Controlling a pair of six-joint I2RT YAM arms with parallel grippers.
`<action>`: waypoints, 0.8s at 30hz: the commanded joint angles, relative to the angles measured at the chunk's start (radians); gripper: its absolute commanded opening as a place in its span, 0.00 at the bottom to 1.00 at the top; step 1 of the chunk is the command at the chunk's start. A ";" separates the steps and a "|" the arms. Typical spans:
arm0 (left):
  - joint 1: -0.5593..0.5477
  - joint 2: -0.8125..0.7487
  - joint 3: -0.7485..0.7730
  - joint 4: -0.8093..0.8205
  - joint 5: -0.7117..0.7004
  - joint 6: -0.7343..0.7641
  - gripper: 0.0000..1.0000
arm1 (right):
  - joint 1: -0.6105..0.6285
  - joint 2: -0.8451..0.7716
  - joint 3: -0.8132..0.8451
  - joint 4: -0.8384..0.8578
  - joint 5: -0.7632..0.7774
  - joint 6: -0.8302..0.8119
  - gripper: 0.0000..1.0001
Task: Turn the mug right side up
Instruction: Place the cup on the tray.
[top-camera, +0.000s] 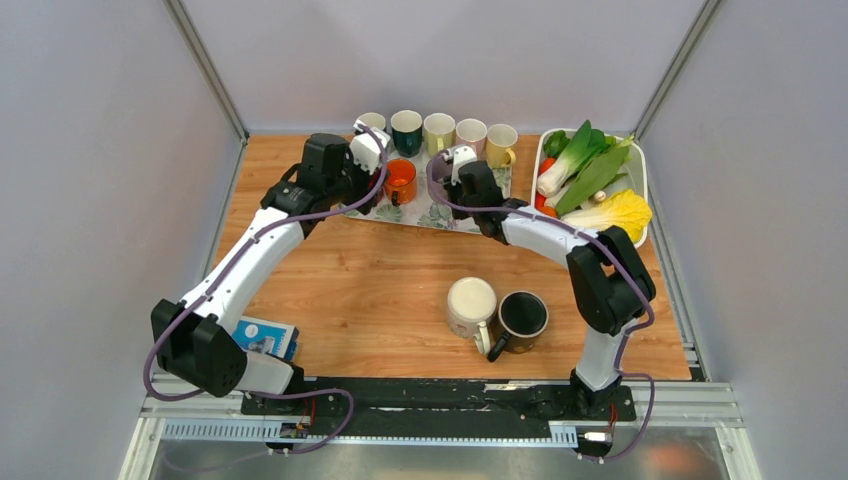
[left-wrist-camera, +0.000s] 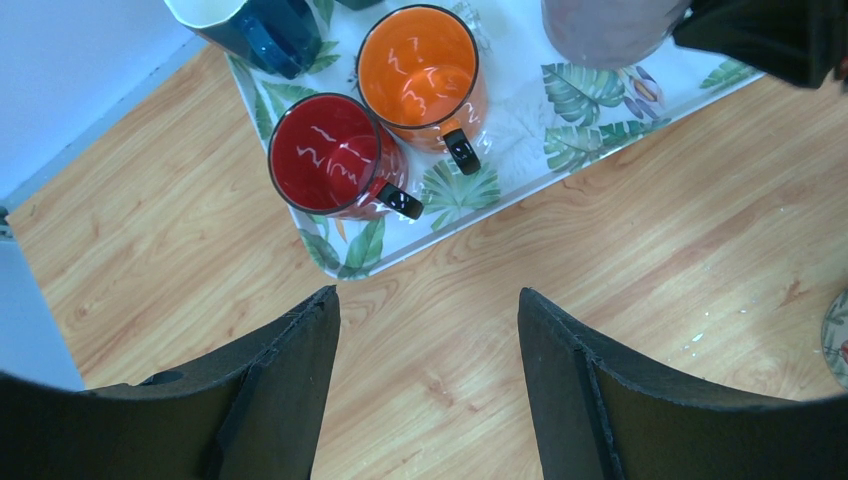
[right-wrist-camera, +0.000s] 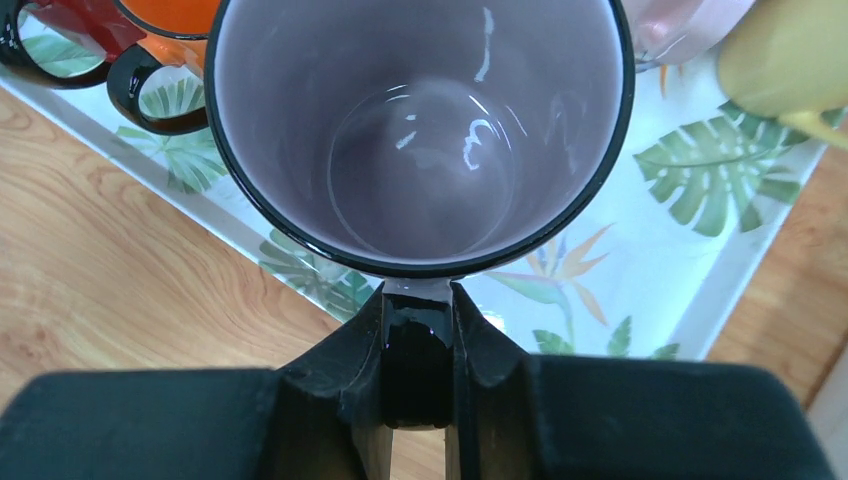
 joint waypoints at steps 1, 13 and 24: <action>0.014 -0.060 -0.007 0.026 -0.006 -0.011 0.73 | 0.046 0.030 0.088 0.119 0.178 0.131 0.00; 0.031 -0.065 -0.011 0.026 0.003 -0.006 0.73 | 0.055 0.142 0.161 0.062 0.273 0.268 0.00; 0.039 -0.064 -0.022 0.027 0.011 -0.009 0.73 | 0.075 0.259 0.219 0.056 0.286 0.300 0.00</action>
